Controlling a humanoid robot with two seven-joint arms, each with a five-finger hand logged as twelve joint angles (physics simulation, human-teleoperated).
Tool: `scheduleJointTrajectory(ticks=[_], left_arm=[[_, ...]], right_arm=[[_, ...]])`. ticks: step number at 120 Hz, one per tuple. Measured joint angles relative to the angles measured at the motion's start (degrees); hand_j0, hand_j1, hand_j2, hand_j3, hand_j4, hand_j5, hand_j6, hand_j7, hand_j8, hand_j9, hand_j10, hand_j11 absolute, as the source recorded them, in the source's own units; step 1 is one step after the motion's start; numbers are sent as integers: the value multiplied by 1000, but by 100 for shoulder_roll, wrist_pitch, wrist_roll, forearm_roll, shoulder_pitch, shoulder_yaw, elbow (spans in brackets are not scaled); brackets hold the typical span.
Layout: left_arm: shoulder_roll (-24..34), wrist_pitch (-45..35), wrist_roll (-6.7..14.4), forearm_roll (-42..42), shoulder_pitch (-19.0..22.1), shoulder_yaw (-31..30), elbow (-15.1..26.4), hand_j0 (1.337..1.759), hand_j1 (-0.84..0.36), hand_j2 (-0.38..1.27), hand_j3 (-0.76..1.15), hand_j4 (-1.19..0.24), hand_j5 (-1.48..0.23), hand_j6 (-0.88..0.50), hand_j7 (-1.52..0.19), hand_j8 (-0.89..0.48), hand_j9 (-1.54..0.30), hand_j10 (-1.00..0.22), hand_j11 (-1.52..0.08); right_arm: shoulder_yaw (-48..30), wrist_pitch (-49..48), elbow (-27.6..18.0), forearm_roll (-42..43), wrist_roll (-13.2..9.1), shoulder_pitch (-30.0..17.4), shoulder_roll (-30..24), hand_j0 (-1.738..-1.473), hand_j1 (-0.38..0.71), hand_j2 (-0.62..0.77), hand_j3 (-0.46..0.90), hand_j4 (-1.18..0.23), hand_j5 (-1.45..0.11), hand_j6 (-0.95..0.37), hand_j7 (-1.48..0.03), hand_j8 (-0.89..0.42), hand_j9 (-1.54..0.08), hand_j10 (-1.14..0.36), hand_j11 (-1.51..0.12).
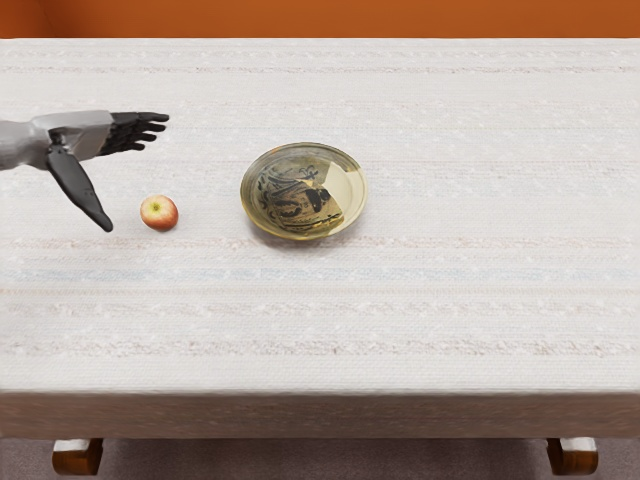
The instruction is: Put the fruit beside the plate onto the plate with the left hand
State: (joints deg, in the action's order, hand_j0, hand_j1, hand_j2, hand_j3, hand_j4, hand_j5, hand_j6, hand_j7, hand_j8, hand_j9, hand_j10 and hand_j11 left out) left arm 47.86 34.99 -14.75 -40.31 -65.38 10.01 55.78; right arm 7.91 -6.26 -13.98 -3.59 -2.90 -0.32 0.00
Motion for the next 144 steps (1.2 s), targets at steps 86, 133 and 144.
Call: scheduleJointTrajectory(ticks=[86, 133, 144], left_arm=[[-873, 2, 4828, -483, -1227, 199, 898, 1658, 349, 0, 0, -4, -1, -5, 0, -4, 0, -3, 0], [-1485, -770, 4971, -2077, -766, 177, 1272, 1658, 349, 1, 0, -3, 0, -4, 0, -4, 0, -3, 0], [-1629, -1515, 4973, -2653, -636, 125, 1348, 1658, 349, 1, 0, -4, -1, -5, 0, -4, 0, -3, 0]], right_arm=[[-18, 10, 1, 8, 0, 58, 0, -1658, -334, -3, 0, -13, -17, -13, -17, -13, -17, -13, -17], [-18, 11, 1, 8, 0, 59, 0, -1658, -334, -3, 0, -13, -17, -13, -17, -13, -17, -13, -17], [-18, 9, 1, 8, 0, 59, 0, -1658, -334, -3, 0, -13, -17, -13, -17, -13, -17, -13, -17]])
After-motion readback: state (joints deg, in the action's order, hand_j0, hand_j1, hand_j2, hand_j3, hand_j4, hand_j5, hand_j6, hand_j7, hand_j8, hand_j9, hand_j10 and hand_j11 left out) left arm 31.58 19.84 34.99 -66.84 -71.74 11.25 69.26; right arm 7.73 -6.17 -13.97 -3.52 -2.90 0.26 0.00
